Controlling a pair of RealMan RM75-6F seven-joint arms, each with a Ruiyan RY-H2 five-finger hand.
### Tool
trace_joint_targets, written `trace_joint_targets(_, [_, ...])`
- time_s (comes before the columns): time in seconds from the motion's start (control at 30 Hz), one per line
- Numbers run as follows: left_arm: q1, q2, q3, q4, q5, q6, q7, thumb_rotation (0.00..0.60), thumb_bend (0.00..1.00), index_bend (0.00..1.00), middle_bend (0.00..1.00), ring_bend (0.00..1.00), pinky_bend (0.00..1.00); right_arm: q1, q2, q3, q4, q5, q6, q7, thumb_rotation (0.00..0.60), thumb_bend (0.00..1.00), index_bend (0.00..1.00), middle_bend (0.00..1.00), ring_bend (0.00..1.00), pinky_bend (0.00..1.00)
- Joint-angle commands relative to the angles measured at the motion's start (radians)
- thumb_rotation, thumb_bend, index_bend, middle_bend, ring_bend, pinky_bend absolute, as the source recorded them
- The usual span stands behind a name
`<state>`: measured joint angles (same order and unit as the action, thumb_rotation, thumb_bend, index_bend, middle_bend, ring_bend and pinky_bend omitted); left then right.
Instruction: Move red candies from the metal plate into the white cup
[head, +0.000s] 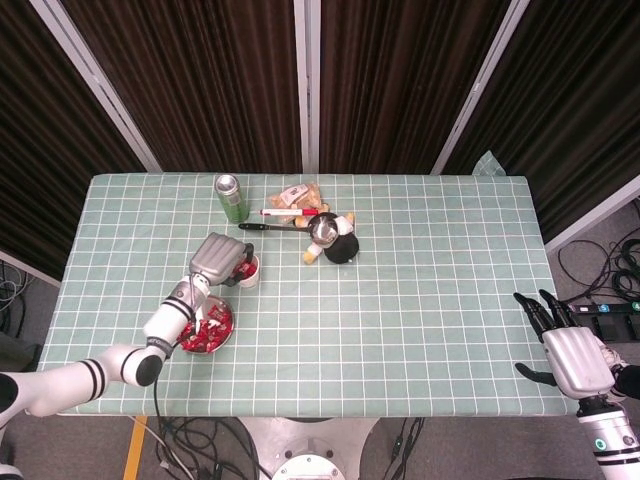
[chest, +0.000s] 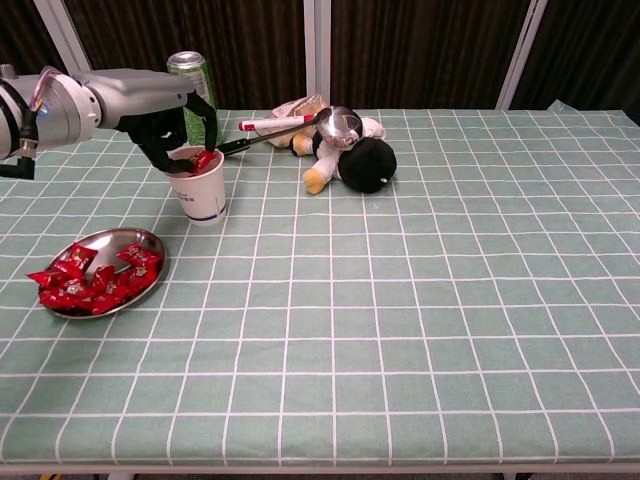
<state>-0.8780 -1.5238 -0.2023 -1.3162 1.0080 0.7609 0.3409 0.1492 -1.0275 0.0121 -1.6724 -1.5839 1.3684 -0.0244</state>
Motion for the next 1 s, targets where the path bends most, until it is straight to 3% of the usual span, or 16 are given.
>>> trace_joint_targets(0.03, [0.008, 0.017, 0.003, -0.029, 0.011, 0.026, -0.007, 0.6, 0.37, 0.38, 0.97, 0.94, 1.0, 0.003, -0.001, 0.002, 0.001, 0.002, -0.003, 0.0, 0.6, 0.02, 0.02, 0.15, 0.0, 0.14])
trace_joint_targets(0.33, [0.097, 0.113, 0.02, -0.169, 0.09, 0.174, -0.069, 0.6, 0.35, 0.36, 0.95, 0.94, 1.0, 0.011, -0.011, 0.003, 0.01, -0.008, 0.001, 0.013, 0.6, 0.02, 0.02, 0.16, 0.0, 0.14])
trace_joint_targets(0.57, [0.225, 0.187, 0.115, -0.241, 0.197, 0.305, -0.115, 0.6, 0.32, 0.43, 0.95, 0.94, 1.0, 0.006, -0.013, 0.0, 0.017, -0.024, 0.024, 0.022, 0.6, 0.02, 0.02, 0.17, 0.0, 0.14])
trace_joint_targets(0.77, [0.303, 0.189, 0.213, -0.214, 0.227, 0.311, -0.099, 0.6, 0.28, 0.46, 0.95, 0.94, 1.0, 0.01, -0.012, -0.001, 0.015, -0.032, 0.026, 0.023, 0.6, 0.02, 0.02, 0.17, 0.0, 0.13])
trace_joint_targets(1.0, [0.326, 0.141, 0.234, -0.144, 0.194, 0.262, -0.073, 0.6, 0.28, 0.47, 0.95, 0.94, 1.0, 0.003, -0.01, -0.005, 0.012, -0.041, 0.044, 0.019, 0.6, 0.02, 0.03, 0.17, 0.0, 0.14])
